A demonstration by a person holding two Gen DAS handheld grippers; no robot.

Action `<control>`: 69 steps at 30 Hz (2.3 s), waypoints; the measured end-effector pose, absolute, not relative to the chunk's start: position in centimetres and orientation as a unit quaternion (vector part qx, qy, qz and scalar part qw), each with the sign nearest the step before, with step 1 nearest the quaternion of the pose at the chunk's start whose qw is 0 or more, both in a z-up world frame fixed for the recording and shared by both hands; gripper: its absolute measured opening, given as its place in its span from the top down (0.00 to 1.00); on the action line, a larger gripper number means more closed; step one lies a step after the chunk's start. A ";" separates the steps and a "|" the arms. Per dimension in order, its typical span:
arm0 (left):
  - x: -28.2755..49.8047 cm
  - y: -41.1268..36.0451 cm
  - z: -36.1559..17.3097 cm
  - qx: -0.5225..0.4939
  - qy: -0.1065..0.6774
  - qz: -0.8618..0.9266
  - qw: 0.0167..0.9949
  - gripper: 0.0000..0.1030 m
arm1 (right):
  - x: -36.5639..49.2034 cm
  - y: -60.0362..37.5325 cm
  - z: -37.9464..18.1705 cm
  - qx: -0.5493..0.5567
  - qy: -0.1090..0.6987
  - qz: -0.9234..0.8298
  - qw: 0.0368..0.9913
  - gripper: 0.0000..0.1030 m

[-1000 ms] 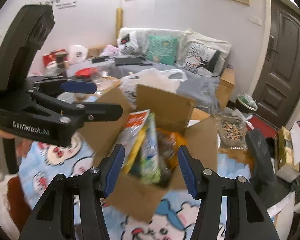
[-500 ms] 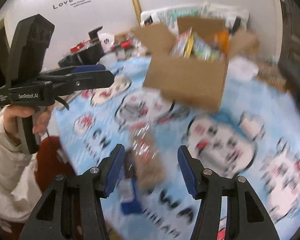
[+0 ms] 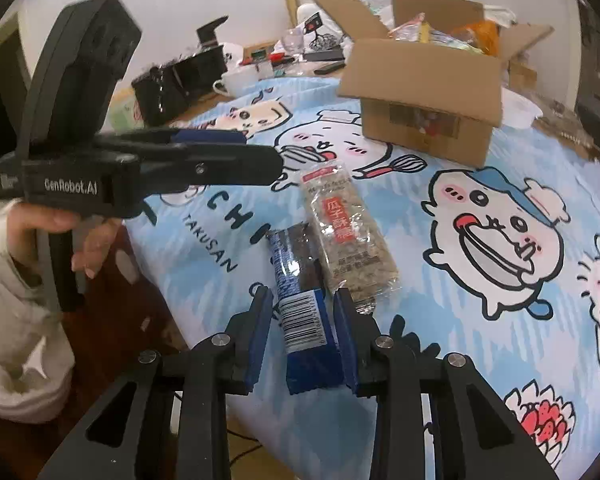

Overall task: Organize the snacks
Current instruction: 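Withdraw both grippers from the box back over the remaining bars, then grasp the blue chocolate bar with the right gripper while the left grasps the sesame-candy bar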

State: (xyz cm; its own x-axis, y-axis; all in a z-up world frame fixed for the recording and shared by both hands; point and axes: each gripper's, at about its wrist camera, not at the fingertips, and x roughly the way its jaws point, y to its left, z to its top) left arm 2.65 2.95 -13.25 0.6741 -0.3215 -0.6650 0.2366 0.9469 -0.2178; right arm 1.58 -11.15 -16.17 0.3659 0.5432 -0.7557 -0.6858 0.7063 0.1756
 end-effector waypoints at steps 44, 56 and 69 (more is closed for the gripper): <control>8.3 -3.2 -16.7 -0.026 0.437 -0.118 0.891 0.33 | 3.8 -23.2 -15.6 -0.045 0.418 0.189 0.887 0.86; 9.6 -8.5 -17.2 0.067 0.425 -0.137 0.892 0.38 | 3.8 -23.7 -16.1 -0.031 0.419 0.195 0.886 0.86; 6.8 -3.2 -16.8 0.062 0.432 -0.133 0.890 0.46 | 3.9 -24.5 -16.0 -0.024 0.419 0.185 0.888 0.86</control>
State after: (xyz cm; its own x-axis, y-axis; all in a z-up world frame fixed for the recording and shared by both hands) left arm 6.77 -3.17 -16.82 0.5918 -0.1840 -0.7848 0.2903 0.9569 -0.0054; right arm 3.94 -24.53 -16.00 0.5799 0.3082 -0.7541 -0.3490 0.9304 0.1118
